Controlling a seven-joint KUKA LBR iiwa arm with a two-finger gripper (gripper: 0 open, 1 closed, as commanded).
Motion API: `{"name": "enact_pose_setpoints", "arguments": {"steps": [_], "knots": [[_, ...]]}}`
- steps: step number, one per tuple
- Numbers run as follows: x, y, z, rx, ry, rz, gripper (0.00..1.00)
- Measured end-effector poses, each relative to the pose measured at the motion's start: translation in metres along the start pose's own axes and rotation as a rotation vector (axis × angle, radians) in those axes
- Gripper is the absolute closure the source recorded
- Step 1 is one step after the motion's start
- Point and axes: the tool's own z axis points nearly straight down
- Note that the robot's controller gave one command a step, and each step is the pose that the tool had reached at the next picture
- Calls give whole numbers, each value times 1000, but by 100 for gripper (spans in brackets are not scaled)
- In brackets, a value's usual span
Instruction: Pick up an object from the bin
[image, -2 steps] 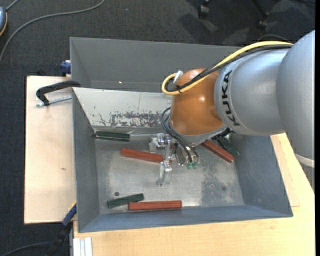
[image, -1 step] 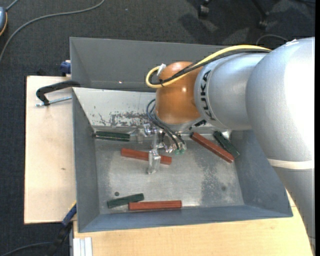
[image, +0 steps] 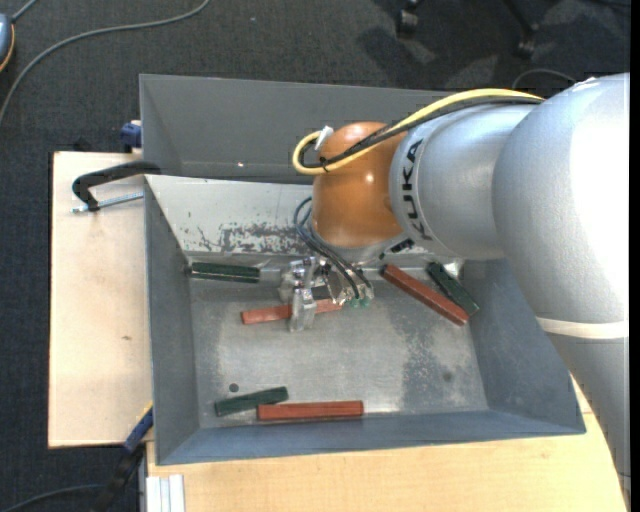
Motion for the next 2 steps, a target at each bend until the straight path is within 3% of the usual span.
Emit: {"name": "enact_pose_setpoints", "arguments": {"steps": [1,2], "knots": [[2,18,-117,0,-9,-35,100],[5,9,-209,1,-11,-32,100]]}}
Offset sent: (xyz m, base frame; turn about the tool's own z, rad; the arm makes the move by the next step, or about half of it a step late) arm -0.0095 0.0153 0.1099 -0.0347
